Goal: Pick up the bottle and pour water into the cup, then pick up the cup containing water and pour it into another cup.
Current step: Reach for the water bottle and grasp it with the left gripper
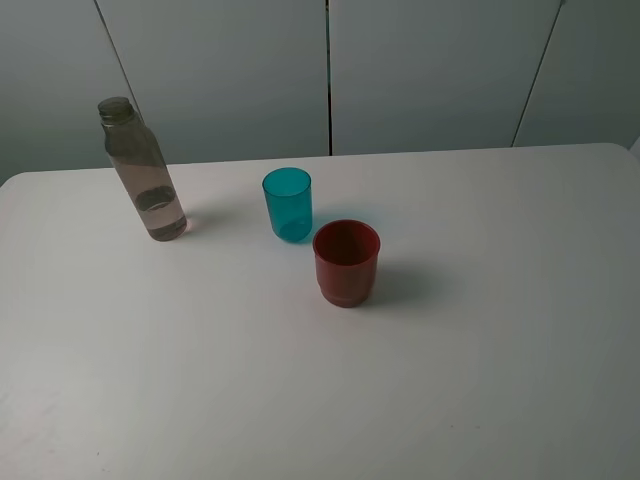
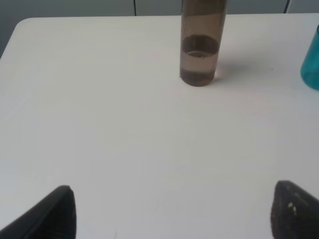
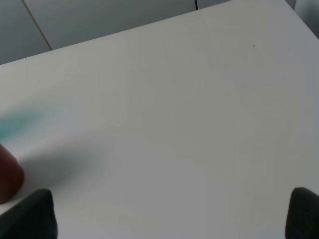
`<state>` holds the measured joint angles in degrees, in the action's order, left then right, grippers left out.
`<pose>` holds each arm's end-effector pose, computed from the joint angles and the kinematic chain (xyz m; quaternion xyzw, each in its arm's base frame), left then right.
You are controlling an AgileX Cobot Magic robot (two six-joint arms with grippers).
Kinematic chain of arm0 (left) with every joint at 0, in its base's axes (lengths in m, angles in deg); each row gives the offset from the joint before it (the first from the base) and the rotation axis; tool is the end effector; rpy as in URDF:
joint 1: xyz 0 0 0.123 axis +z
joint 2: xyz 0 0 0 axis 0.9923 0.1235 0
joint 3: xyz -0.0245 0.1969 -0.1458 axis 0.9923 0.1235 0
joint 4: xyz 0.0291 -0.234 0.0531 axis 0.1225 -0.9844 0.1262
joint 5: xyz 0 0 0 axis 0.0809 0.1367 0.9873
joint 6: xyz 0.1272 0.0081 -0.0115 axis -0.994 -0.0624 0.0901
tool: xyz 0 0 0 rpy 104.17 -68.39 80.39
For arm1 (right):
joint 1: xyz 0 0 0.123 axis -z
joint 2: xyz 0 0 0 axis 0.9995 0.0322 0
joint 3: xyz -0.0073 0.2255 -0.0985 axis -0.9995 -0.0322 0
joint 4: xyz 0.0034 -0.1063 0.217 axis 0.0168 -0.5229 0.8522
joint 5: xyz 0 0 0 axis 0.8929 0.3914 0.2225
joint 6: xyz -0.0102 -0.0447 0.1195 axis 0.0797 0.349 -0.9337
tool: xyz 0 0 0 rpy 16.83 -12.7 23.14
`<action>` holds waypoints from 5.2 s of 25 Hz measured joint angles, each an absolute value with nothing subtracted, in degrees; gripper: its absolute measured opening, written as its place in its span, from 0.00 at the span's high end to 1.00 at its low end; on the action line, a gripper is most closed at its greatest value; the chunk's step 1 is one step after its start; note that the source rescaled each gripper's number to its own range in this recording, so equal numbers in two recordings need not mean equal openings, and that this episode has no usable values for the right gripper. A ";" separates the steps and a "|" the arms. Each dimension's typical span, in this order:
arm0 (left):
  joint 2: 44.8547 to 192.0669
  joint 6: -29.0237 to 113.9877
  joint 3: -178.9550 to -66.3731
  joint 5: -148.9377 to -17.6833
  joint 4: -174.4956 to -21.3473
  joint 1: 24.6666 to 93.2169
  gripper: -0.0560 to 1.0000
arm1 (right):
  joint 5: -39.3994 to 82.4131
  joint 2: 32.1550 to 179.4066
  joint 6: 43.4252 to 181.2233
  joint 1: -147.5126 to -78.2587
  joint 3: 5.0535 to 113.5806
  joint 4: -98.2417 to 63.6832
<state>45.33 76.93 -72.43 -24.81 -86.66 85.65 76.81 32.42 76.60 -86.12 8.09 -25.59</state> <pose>0.0556 -0.0017 0.2561 -0.0223 0.8569 -0.0090 0.5150 0.0534 -0.0028 0.2500 0.1127 0.8602 0.0433 0.4955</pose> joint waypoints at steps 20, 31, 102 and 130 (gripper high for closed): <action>45.33 76.93 -72.43 -24.81 -86.66 85.65 0.00 | 76.81 32.42 76.46 -86.37 8.09 -25.59; 45.33 76.54 -72.43 -24.81 -86.75 85.65 0.00 | 76.81 32.42 76.46 -88.16 8.09 -25.59; 163.22 73.22 -78.12 -156.30 -94.20 72.09 0.00 | 76.81 32.42 76.46 -88.16 8.09 -25.59; 170.65 73.39 -87.38 -156.58 -91.68 72.09 0.95 | 76.81 32.42 76.46 -88.16 8.09 -25.59</action>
<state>170.65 73.39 -87.38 -156.58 -91.68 72.09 76.81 32.42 76.46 -88.16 8.09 -25.59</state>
